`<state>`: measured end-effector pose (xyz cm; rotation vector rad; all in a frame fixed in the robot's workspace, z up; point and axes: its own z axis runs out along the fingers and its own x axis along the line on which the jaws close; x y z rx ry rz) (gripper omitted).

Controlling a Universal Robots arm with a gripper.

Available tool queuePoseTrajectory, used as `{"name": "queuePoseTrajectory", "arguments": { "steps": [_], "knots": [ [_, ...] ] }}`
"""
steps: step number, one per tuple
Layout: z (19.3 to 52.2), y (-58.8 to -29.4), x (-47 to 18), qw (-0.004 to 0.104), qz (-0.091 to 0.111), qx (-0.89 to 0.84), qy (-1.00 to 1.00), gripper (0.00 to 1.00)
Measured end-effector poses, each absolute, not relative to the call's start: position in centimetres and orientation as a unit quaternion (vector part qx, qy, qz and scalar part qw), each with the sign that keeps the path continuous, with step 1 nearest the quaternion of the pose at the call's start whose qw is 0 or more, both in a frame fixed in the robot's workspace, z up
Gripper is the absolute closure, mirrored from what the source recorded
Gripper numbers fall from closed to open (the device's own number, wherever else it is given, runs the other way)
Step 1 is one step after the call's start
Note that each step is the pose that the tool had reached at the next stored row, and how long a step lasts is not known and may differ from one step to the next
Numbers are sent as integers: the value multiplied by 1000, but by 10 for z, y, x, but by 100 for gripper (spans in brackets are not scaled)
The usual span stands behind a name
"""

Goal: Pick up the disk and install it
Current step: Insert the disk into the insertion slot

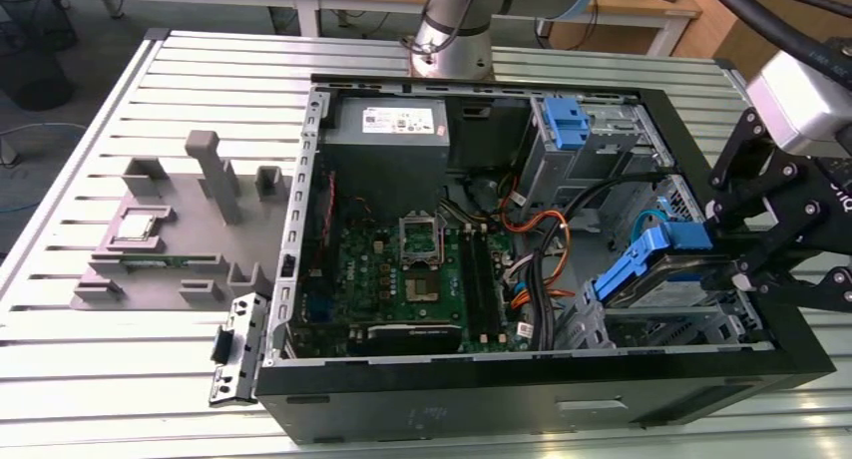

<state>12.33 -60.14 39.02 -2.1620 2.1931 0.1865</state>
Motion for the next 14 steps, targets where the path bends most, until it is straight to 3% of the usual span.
{"name": "queuePoseTrajectory", "arguments": {
  "steps": [11,14],
  "knots": [
    [390,-601,123,28,60,-700,711,58],
    [390,-601,123,28,60,-700,711,65]
  ]
}}
